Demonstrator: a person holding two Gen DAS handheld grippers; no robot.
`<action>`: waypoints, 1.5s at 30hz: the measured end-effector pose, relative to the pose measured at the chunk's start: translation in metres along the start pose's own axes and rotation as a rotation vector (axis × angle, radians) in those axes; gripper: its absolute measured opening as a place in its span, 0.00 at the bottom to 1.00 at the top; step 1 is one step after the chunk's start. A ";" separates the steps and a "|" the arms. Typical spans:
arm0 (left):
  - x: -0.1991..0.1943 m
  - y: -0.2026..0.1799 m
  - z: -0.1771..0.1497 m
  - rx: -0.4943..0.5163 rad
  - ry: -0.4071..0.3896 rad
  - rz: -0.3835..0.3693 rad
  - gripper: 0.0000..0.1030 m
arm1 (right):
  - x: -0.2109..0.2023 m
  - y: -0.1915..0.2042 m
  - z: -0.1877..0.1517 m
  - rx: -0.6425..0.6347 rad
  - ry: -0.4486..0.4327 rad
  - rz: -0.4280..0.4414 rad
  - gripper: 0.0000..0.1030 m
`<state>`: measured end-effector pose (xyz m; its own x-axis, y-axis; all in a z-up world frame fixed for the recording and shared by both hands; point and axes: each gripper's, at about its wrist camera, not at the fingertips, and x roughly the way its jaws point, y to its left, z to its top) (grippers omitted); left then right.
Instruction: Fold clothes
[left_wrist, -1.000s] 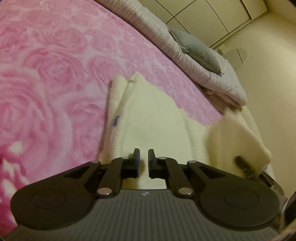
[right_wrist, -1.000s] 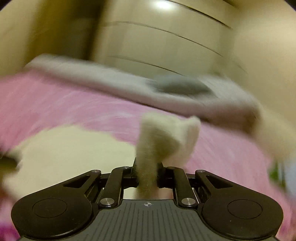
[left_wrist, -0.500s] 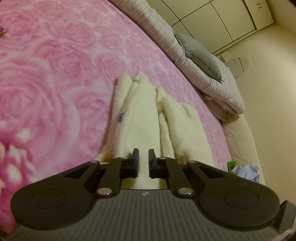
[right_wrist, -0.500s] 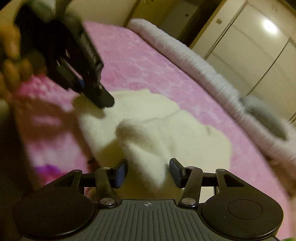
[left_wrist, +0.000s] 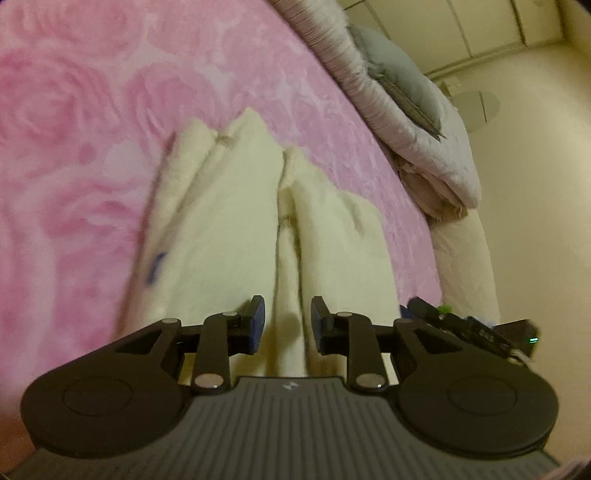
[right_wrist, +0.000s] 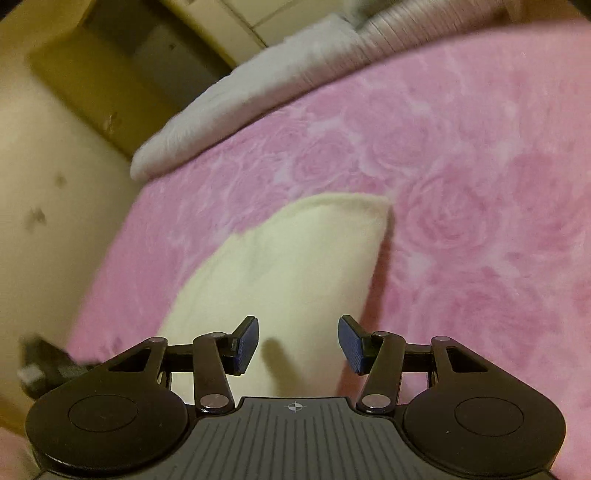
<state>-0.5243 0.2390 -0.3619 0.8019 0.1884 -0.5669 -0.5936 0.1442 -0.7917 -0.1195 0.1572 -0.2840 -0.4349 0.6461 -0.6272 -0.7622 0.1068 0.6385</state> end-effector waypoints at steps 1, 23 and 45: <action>0.008 0.001 0.005 -0.013 0.011 -0.012 0.22 | 0.007 -0.008 0.007 0.043 0.012 0.028 0.51; -0.017 -0.016 0.049 0.207 -0.126 0.033 0.12 | 0.089 0.046 0.012 -0.100 0.188 0.064 0.31; -0.017 0.014 0.049 0.178 -0.127 0.079 0.12 | 0.110 0.094 -0.004 -0.278 0.214 -0.070 0.30</action>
<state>-0.5495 0.2854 -0.3521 0.7442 0.3252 -0.5835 -0.6659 0.2914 -0.6868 -0.2414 0.2351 -0.2949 -0.4451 0.4685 -0.7632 -0.8823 -0.0836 0.4633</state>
